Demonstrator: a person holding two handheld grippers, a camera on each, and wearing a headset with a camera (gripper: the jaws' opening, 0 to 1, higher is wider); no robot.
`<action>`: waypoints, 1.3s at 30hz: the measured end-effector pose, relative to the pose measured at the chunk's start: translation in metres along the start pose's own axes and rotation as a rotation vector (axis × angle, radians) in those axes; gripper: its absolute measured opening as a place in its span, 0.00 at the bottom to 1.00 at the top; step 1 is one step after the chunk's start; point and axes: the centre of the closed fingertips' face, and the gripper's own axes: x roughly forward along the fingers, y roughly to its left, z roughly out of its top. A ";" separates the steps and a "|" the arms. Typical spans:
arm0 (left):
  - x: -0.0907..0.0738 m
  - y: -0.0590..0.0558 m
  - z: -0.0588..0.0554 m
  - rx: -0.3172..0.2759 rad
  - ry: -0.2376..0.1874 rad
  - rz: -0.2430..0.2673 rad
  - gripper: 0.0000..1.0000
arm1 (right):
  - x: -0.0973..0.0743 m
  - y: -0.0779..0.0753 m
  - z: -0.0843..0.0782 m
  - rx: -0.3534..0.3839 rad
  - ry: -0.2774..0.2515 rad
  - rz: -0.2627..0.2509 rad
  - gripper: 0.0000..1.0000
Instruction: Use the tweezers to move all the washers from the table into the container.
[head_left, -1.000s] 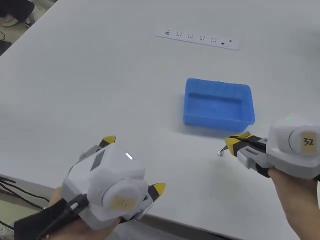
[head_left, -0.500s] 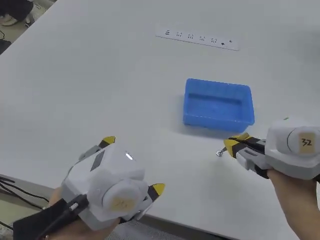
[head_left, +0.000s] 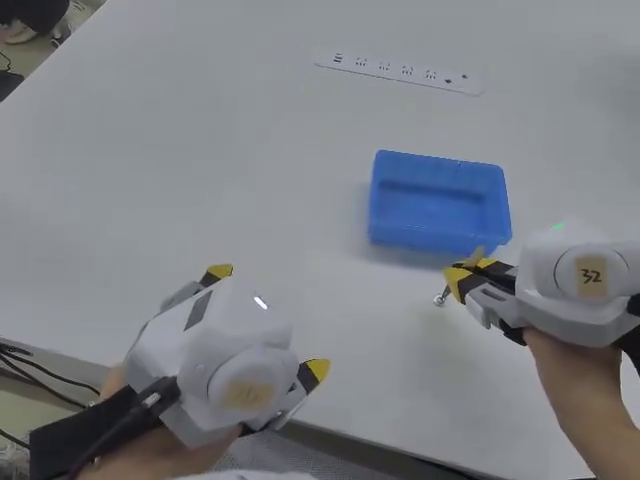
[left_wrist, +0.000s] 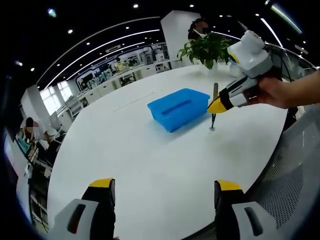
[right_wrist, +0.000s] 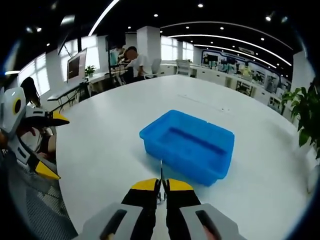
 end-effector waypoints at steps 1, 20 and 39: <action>0.000 0.000 0.000 0.001 0.001 0.001 0.83 | 0.000 0.000 0.000 0.000 0.005 -0.004 0.02; 0.002 0.000 -0.003 0.013 0.018 -0.001 0.81 | -0.019 -0.029 0.075 -0.009 -0.141 -0.051 0.02; 0.001 -0.002 -0.006 0.024 0.045 -0.002 0.81 | 0.037 -0.077 0.046 0.005 -0.033 -0.145 0.02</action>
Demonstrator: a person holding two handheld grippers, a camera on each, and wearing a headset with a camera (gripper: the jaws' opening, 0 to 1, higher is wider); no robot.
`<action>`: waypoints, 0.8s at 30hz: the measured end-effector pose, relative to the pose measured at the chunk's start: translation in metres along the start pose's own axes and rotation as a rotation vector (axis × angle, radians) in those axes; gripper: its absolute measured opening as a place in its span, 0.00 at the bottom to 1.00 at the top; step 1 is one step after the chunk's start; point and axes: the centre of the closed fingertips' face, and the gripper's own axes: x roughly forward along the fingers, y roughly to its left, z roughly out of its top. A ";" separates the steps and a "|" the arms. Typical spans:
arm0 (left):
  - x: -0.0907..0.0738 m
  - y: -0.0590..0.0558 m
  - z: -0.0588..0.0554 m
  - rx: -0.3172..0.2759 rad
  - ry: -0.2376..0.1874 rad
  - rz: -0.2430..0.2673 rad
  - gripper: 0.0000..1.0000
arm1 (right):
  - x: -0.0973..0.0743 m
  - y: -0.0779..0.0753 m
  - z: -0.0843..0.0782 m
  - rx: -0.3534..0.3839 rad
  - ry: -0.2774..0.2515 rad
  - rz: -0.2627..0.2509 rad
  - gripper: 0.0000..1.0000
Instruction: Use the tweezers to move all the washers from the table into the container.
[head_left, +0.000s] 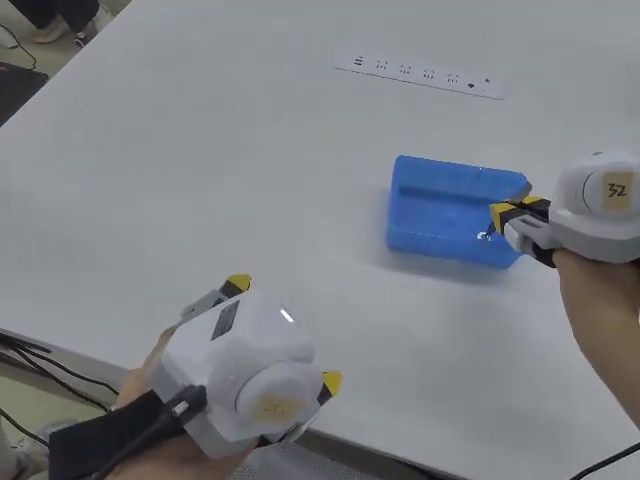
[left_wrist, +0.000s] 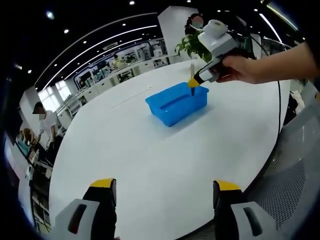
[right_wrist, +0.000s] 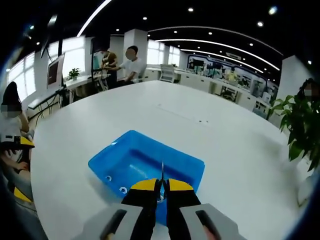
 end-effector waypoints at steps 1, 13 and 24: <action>0.000 0.000 0.000 0.001 0.001 0.002 0.81 | 0.002 0.000 -0.002 0.002 0.006 0.002 0.02; 0.002 -0.001 0.000 0.010 0.007 0.001 0.80 | 0.001 0.002 -0.003 -0.015 0.014 0.007 0.03; 0.000 0.001 0.002 0.008 -0.002 0.012 0.78 | -0.027 0.004 0.031 -0.037 -0.077 0.005 0.03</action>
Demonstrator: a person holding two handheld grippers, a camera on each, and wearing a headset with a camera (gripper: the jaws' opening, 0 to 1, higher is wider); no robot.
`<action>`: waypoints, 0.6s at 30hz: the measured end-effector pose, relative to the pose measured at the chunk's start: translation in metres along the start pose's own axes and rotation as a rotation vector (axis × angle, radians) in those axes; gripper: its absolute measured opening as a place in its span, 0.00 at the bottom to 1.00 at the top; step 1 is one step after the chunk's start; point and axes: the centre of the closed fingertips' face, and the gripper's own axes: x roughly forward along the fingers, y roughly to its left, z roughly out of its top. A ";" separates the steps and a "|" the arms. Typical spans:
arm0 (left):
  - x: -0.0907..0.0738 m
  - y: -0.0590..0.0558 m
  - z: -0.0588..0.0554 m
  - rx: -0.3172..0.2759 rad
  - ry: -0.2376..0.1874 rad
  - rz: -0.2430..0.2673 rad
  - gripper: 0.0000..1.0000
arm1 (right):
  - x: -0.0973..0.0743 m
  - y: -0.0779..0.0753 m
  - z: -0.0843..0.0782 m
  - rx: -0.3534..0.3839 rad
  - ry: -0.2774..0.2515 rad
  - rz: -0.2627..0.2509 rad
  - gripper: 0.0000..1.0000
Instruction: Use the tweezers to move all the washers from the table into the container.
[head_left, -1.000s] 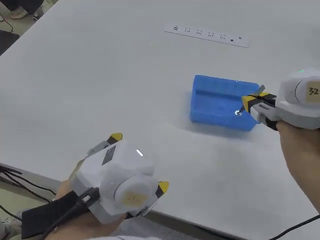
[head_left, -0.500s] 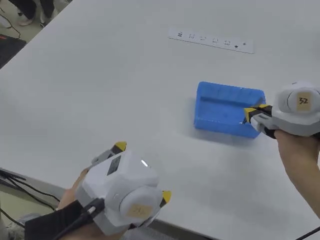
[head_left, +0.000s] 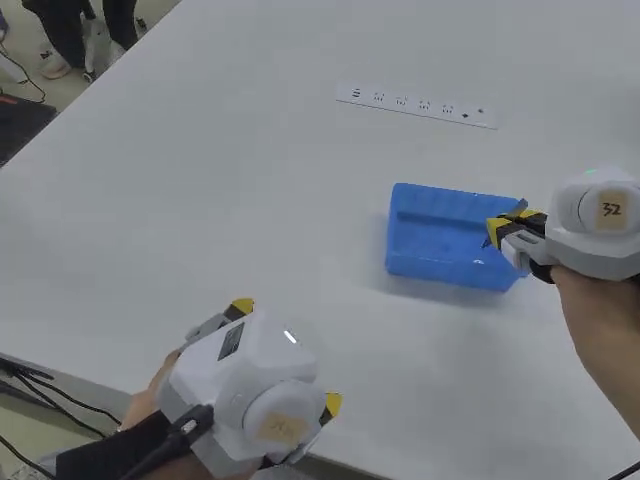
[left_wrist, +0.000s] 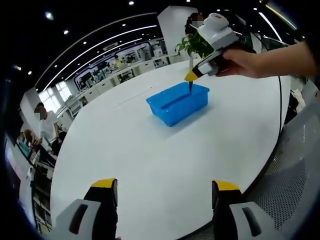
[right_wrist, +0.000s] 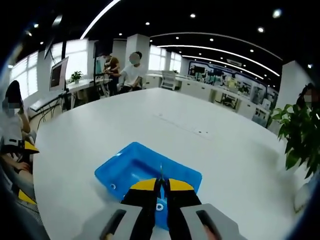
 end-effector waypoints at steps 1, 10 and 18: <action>0.000 0.000 0.000 -0.001 0.000 0.001 0.78 | -0.006 0.002 0.006 -0.006 -0.014 0.013 0.03; 0.000 0.003 -0.001 -0.009 -0.008 0.005 0.71 | -0.058 0.032 0.031 -0.092 -0.078 0.146 0.02; -0.007 -0.002 0.014 -0.049 -0.064 -0.061 0.49 | -0.082 0.077 0.002 -0.195 0.005 0.291 0.02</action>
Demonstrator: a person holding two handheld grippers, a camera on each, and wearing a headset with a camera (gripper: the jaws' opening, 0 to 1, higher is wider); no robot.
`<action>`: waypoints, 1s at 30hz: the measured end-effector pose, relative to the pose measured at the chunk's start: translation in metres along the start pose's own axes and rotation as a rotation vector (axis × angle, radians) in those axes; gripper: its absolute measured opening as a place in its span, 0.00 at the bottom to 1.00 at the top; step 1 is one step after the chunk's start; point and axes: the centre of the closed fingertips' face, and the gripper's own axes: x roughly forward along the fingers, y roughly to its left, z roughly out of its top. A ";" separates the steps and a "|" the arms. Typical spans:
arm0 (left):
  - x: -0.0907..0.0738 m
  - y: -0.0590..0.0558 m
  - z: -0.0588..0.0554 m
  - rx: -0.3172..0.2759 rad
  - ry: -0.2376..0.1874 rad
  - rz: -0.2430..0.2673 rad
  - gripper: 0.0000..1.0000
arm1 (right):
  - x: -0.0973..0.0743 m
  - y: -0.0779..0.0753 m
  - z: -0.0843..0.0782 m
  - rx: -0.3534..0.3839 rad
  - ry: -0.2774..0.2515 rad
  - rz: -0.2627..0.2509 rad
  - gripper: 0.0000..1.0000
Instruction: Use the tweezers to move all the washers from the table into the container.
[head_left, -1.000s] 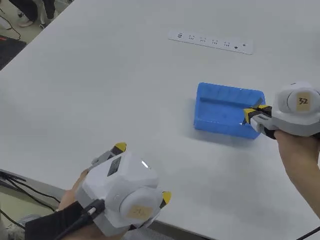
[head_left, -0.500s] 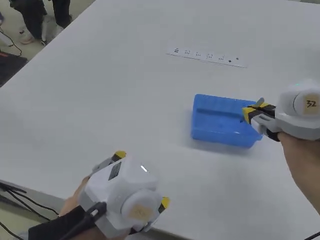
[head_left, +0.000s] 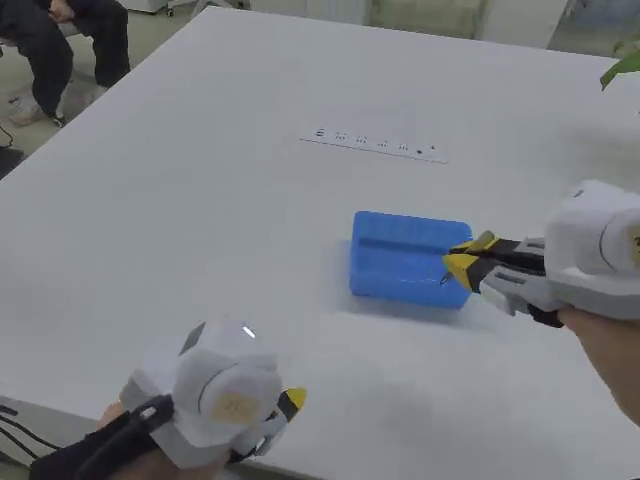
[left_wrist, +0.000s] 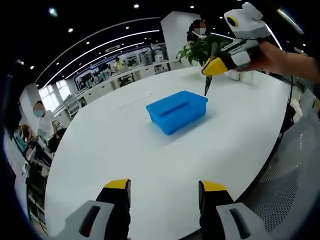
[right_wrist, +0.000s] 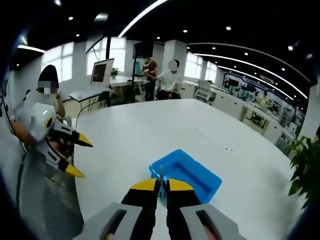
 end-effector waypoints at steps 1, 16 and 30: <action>-0.001 -0.001 0.004 0.012 -0.007 -0.011 0.45 | 0.000 0.004 -0.003 -0.019 0.012 0.005 0.02; -0.021 -0.072 0.114 0.291 -0.210 -0.433 0.17 | 0.012 0.064 -0.050 -0.211 0.201 0.152 0.02; -0.014 -0.125 0.109 0.545 -0.140 -0.689 0.05 | 0.011 0.084 -0.076 -0.301 0.307 0.279 0.03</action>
